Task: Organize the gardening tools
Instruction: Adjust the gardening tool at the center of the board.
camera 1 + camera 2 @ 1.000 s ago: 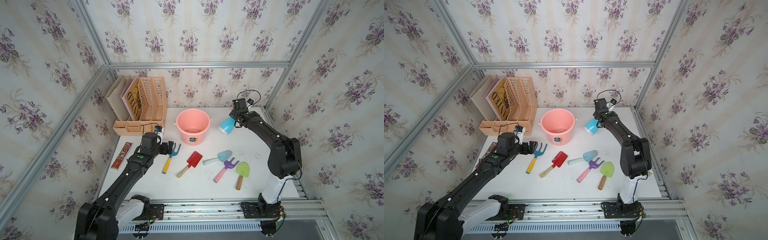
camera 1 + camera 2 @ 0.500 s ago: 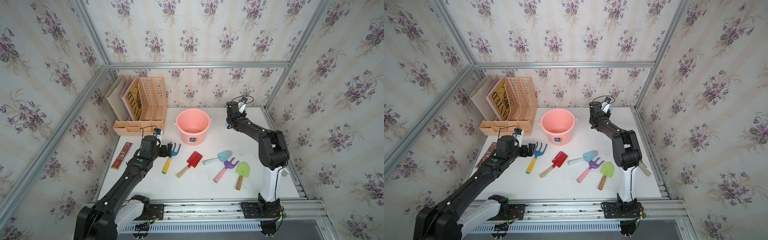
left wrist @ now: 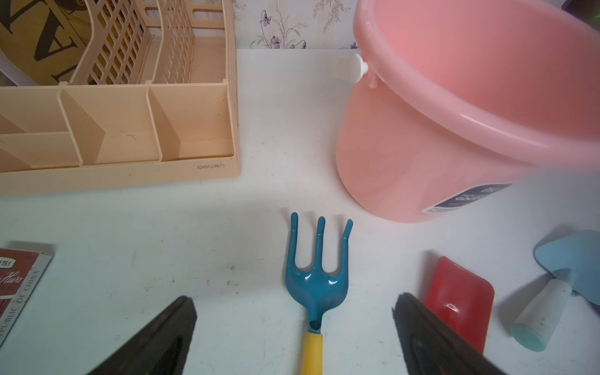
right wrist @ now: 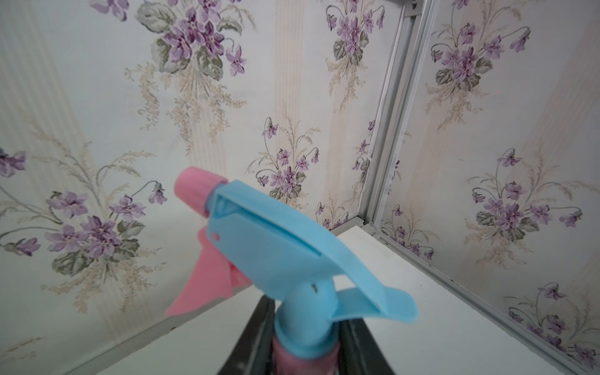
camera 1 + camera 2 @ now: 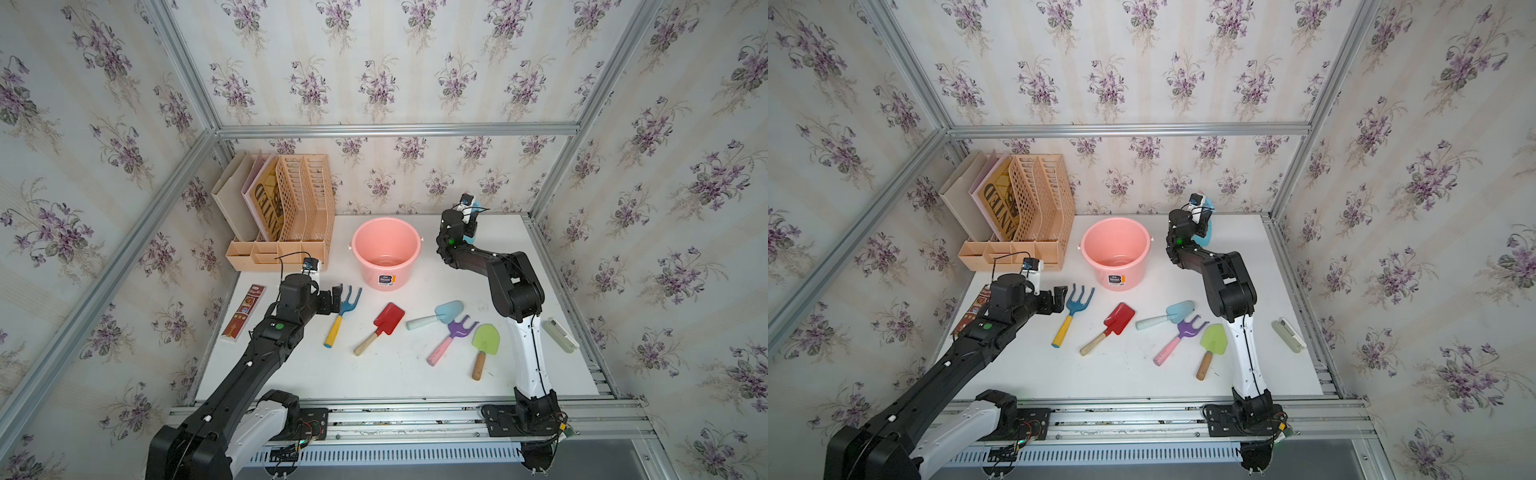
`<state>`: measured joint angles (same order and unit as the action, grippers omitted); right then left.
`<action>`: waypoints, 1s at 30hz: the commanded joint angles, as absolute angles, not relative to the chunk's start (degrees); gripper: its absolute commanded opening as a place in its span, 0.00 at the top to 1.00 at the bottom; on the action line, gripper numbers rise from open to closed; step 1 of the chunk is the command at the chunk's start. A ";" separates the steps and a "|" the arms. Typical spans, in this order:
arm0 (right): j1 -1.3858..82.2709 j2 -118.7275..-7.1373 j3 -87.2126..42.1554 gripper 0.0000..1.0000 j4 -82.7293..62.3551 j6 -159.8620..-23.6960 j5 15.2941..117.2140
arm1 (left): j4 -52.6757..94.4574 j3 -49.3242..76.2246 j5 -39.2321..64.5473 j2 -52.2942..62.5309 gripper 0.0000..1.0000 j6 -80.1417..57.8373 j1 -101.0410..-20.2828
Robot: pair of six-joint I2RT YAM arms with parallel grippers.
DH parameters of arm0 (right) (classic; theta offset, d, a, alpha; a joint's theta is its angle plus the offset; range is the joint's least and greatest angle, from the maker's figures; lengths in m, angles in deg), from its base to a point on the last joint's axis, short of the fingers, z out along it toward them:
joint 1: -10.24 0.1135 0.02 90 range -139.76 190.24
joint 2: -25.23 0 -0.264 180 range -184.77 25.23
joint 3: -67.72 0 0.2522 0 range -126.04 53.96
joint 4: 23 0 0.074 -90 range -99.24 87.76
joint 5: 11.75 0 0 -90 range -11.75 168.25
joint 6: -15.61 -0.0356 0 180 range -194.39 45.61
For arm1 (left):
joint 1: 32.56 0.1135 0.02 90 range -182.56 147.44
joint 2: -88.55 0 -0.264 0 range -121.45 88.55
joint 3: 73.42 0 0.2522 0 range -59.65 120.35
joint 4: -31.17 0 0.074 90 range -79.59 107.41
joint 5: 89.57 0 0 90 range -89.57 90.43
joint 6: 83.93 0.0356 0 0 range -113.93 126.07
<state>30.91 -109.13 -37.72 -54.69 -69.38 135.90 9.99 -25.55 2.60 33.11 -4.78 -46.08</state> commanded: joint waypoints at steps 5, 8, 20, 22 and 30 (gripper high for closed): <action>31.18 -109.65 -35.88 1.00 -64.21 -64.28 137.78 | 11.92 -25.63 1.66 33.51 0.01 -4.48 -46.04; 31.33 -110.08 -35.42 1.00 -64.58 -64.25 138.04 | 12.10 -25.73 1.42 33.87 0.01 -4.47 -46.12; 31.33 -109.50 -31.16 0.93 -65.35 -66.81 138.84 | 12.14 -26.78 0.78 35.24 0.01 -4.65 -46.34; 31.42 -109.09 -30.08 0.87 -65.53 -67.44 138.93 | 12.19 -26.73 0.69 35.29 0.01 -4.65 -46.29; 31.68 -108.67 -28.89 0.57 -66.16 -66.62 138.47 | 12.22 -26.78 0.69 35.29 0.01 -4.48 -46.54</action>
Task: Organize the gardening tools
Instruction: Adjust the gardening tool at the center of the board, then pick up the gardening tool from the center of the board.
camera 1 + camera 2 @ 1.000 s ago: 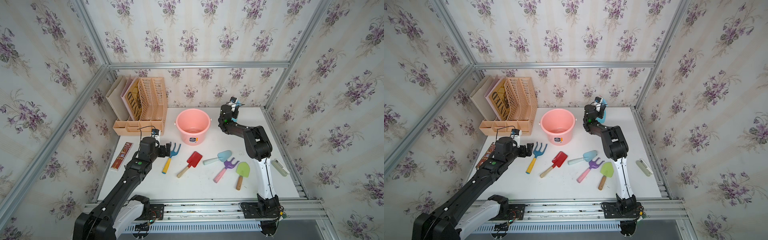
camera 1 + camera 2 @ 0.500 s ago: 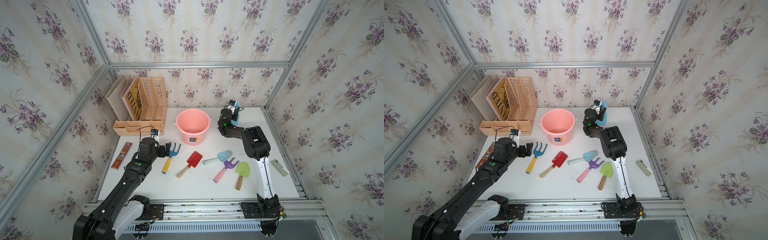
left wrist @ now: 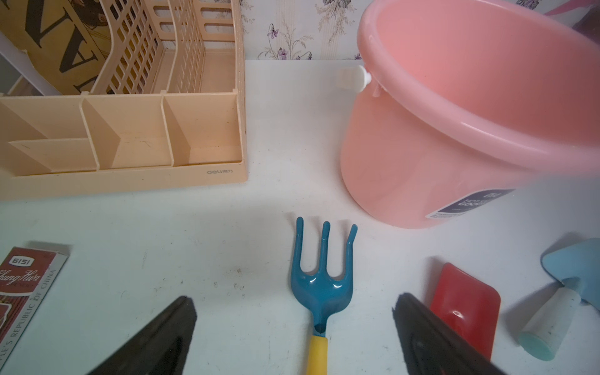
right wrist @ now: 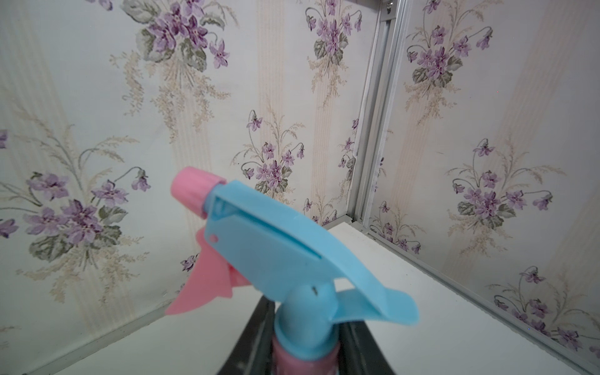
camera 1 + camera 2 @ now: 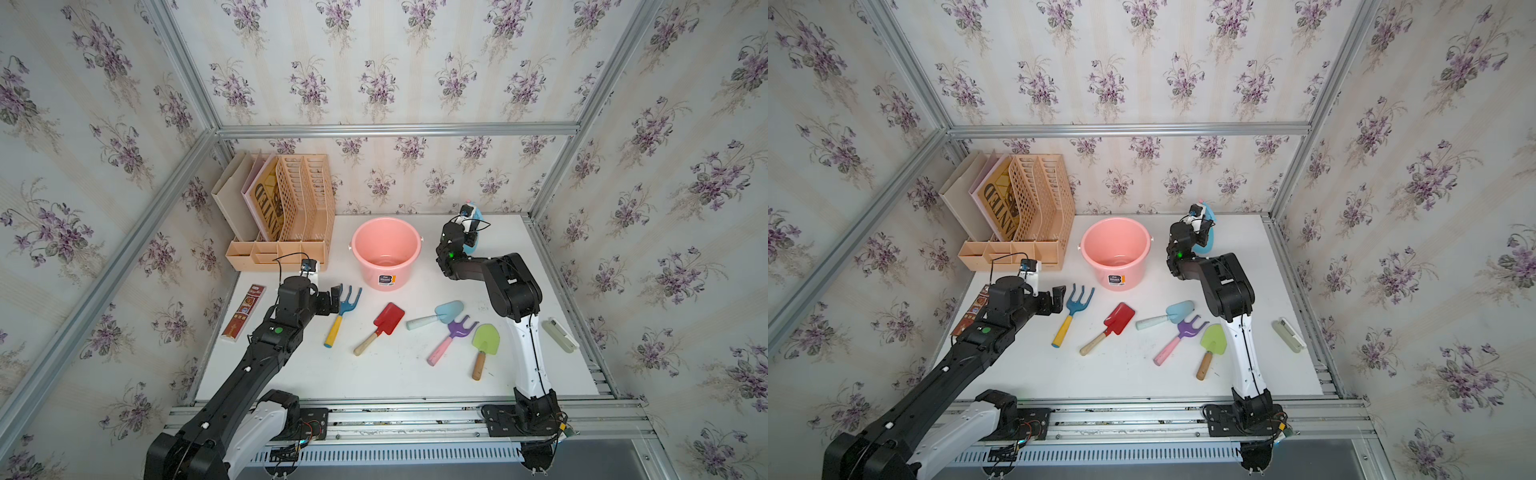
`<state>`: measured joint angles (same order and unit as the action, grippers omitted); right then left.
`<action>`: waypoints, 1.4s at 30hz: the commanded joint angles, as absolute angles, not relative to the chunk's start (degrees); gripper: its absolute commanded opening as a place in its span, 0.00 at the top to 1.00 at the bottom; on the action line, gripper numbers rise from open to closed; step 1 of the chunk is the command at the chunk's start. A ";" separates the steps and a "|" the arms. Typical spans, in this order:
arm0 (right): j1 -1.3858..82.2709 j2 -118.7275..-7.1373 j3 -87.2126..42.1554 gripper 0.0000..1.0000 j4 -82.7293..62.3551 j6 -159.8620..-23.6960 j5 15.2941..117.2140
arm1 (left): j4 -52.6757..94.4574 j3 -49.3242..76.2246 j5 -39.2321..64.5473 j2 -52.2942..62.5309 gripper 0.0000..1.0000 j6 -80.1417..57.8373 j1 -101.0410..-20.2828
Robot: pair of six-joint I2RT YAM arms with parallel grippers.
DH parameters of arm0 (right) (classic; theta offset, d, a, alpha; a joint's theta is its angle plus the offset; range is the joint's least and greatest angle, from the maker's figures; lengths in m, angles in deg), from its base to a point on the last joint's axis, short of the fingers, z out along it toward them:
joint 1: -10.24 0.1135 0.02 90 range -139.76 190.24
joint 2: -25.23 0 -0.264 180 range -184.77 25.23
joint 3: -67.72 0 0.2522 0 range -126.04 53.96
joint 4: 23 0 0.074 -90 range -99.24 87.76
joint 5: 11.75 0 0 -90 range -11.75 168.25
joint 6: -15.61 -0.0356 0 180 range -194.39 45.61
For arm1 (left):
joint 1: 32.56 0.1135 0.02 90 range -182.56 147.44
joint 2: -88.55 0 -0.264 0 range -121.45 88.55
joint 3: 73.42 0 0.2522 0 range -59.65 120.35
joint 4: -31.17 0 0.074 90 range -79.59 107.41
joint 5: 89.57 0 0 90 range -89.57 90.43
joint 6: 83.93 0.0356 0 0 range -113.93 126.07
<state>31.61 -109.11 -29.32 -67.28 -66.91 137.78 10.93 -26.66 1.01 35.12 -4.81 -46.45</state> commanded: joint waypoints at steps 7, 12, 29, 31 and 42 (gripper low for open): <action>32.07 -106.71 -26.18 0.17 -65.31 -67.97 139.33 | 11.87 -26.59 0.61 35.78 0.01 -4.31 -46.79; 32.21 -104.71 -23.69 0.02 -64.37 -69.12 138.04 | 11.74 -26.45 0.73 36.34 0.01 -4.20 -46.89; 32.92 -94.35 -21.98 0.00 -39.23 -82.51 122.13 | 11.35 -26.69 1.13 37.31 0.01 -4.48 -47.34; 33.00 -93.81 -22.46 0.00 -35.45 -84.04 120.51 | 11.38 -26.79 1.24 37.43 0.01 -4.48 -47.49; 33.44 -87.52 -21.51 0.00 -23.15 -89.48 117.14 | 11.74 -27.19 1.40 37.99 0.01 -4.37 -47.81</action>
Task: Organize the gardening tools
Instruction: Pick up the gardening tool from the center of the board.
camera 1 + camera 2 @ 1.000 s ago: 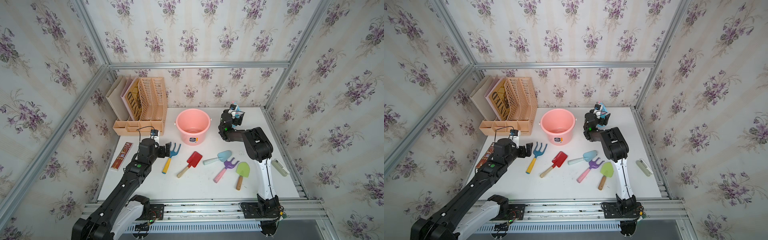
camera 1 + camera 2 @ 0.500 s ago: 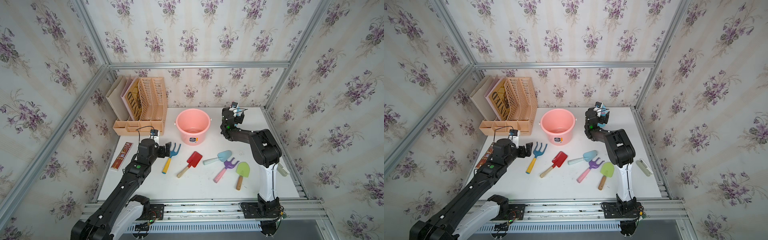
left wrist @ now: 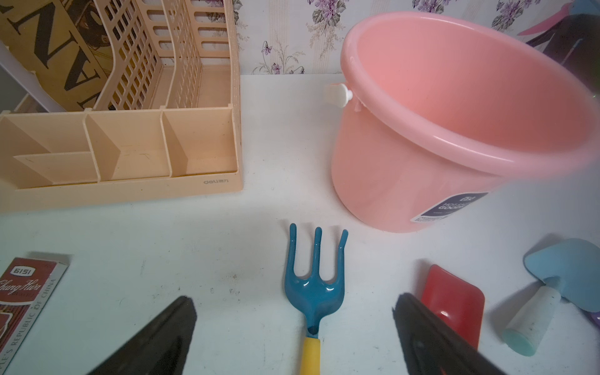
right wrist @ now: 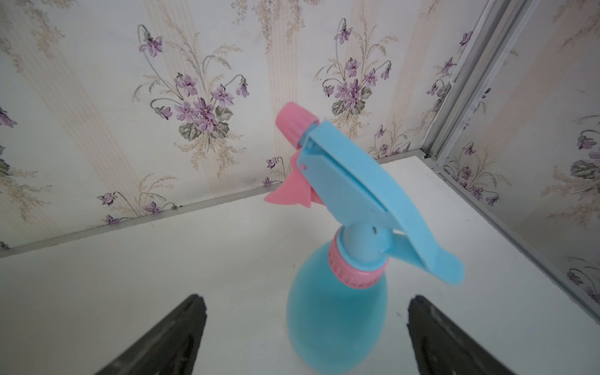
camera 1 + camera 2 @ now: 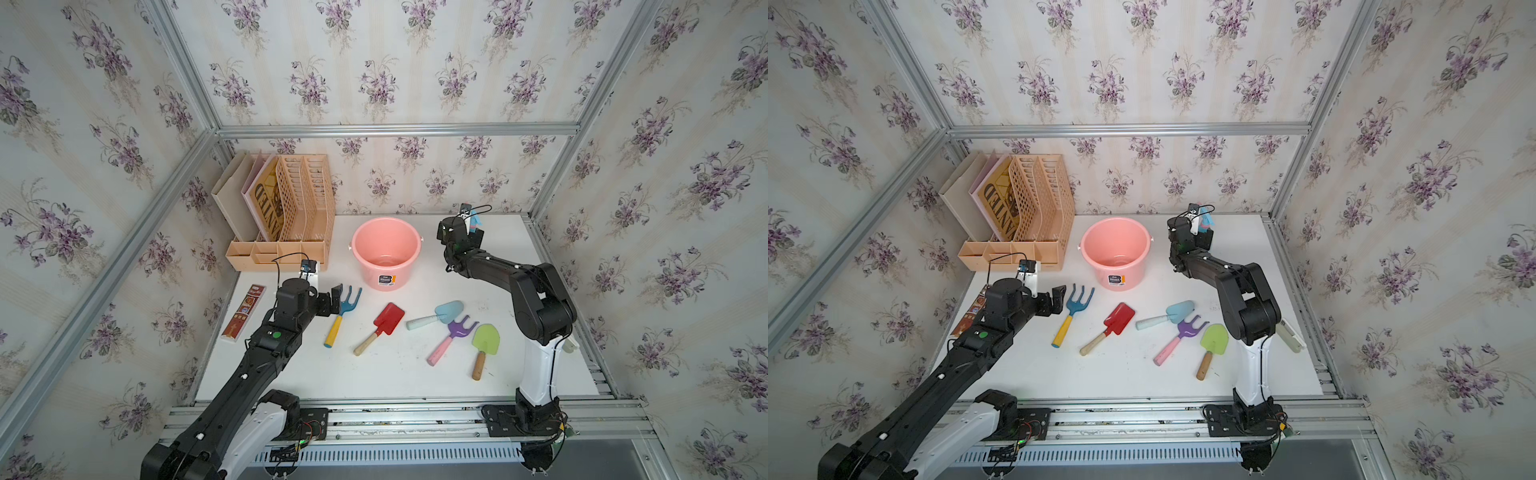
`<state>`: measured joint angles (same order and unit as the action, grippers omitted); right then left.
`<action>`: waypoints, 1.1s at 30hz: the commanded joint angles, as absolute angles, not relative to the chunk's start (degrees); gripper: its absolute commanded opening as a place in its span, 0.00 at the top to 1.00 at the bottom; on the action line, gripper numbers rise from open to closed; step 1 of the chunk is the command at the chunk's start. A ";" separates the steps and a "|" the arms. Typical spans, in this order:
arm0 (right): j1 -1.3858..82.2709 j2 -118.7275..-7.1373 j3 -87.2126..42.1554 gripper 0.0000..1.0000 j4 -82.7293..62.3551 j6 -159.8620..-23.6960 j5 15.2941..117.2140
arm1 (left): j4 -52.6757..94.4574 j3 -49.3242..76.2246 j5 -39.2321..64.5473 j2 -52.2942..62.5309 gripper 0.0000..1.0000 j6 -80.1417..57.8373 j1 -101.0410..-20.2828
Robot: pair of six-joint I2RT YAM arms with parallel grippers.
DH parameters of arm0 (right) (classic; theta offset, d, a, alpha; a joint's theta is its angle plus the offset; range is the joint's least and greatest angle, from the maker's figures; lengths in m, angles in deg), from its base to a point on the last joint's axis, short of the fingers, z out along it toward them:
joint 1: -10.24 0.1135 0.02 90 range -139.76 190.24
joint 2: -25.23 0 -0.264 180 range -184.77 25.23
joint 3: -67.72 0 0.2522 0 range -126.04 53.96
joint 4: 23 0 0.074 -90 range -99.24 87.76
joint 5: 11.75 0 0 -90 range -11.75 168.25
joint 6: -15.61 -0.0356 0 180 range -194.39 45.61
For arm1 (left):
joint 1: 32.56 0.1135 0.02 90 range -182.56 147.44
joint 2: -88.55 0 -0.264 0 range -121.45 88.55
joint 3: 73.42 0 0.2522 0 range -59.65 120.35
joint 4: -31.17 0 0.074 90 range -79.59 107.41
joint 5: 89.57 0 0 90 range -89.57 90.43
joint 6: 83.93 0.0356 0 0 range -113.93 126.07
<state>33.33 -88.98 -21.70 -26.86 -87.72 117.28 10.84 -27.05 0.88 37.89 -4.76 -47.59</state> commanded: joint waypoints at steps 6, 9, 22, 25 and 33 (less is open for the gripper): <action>33.44 -82.41 -22.60 0.00 -17.43 -91.47 114.20 | 11.87 -27.21 1.66 37.99 0.01 -4.39 -47.86; 33.53 -79.46 -22.68 0.00 -10.86 -95.08 111.74 | 11.66 -27.27 1.57 38.48 0.01 -4.36 -47.94; 36.66 -61.92 -12.65 0.01 12.62 -103.76 97.23 | 7.95 -25.25 1.11 36.63 0.01 -4.73 -49.48; 36.71 -56.46 -8.77 0.02 13.65 -105.26 92.37 | 4.93 -24.58 -0.91 35.97 0.01 -5.26 -52.14; 36.75 -49.00 -6.27 0.03 17.97 -105.20 83.99 | -13.23 -18.06 -13.89 30.26 0.05 -12.24 -59.68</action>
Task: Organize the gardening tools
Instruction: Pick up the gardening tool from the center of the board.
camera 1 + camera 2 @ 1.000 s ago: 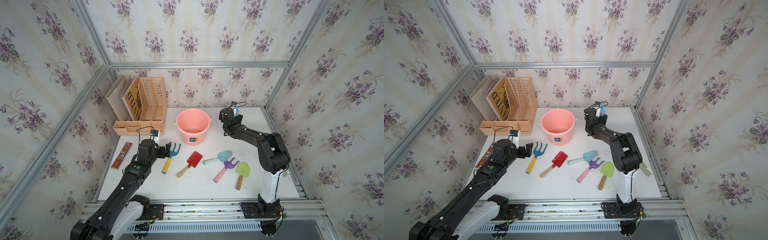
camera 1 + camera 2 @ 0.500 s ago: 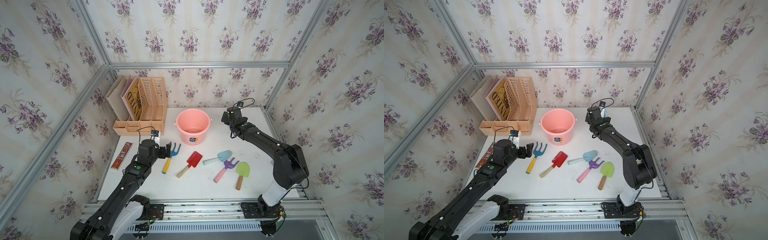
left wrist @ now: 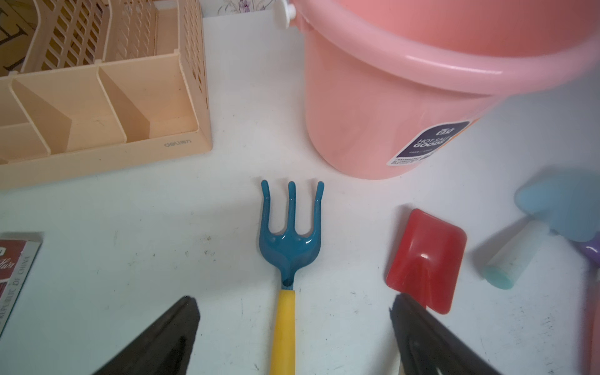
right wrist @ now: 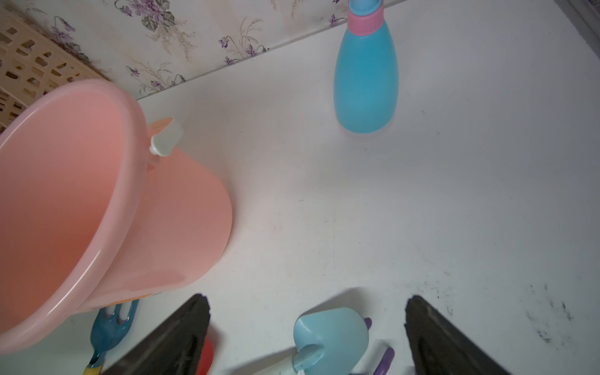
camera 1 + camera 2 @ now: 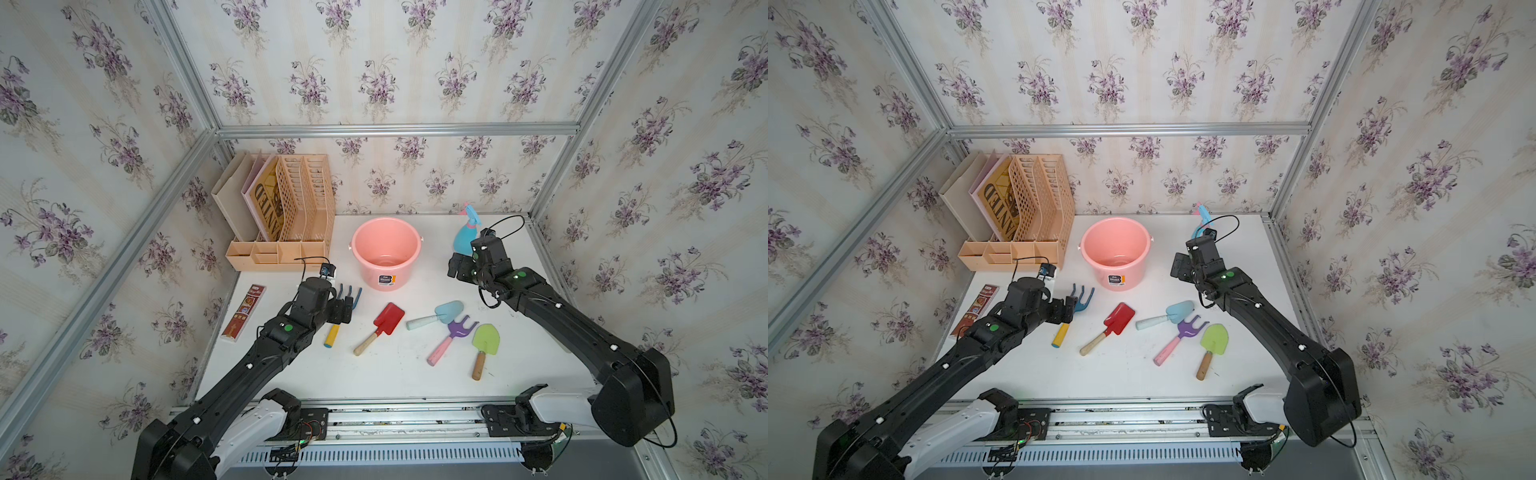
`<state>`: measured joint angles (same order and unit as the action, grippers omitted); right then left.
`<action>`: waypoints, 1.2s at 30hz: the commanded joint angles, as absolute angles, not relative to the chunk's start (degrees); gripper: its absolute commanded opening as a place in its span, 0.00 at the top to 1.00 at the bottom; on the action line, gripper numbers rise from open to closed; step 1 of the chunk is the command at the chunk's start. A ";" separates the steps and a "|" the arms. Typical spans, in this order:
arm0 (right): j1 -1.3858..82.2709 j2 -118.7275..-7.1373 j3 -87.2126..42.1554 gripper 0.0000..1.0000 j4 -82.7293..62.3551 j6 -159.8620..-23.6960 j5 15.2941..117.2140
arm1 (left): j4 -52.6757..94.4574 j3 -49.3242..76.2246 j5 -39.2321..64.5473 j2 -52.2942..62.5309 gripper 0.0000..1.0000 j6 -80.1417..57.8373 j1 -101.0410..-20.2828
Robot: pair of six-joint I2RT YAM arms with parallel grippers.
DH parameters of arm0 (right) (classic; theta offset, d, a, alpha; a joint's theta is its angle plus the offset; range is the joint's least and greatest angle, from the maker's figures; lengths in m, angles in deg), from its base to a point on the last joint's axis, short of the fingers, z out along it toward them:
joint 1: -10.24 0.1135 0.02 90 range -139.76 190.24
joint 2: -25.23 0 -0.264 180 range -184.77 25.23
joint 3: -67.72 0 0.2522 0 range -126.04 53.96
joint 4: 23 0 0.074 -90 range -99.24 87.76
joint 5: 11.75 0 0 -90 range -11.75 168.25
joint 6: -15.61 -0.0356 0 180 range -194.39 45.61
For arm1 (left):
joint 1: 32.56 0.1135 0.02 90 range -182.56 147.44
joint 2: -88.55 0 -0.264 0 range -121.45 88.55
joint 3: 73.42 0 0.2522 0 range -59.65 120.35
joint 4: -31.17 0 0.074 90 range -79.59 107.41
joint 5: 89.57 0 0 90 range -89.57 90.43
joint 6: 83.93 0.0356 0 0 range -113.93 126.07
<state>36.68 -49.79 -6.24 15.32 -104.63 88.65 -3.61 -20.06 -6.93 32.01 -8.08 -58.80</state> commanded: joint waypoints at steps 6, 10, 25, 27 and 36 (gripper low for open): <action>36.77 -47.13 -4.68 0.00 16.97 -106.17 78.22 | -24.56 -12.62 -18.16 21.65 0.13 -16.37 -61.20; 36.66 -47.32 -4.42 0.00 16.14 -107.06 75.72 | -26.79 -10.11 -14.67 15.08 0.16 -17.02 -61.27; 34.13 -40.00 0.63 0.00 12.29 -109.18 69.46 | -15.01 -11.19 -7.58 3.12 0.31 -16.10 -59.15; 33.72 -39.55 0.53 0.00 12.63 -109.03 69.39 | -14.51 -11.37 -6.92 2.80 0.32 -15.98 -58.63; 32.47 -38.60 0.44 0.00 12.83 -108.95 69.29 | -12.49 -12.01 -4.49 -0.60 0.38 -14.91 -57.00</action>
<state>32.63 -38.89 0.64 13.13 -108.87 69.67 -14.03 -11.89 -6.25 0.13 -15.36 -56.97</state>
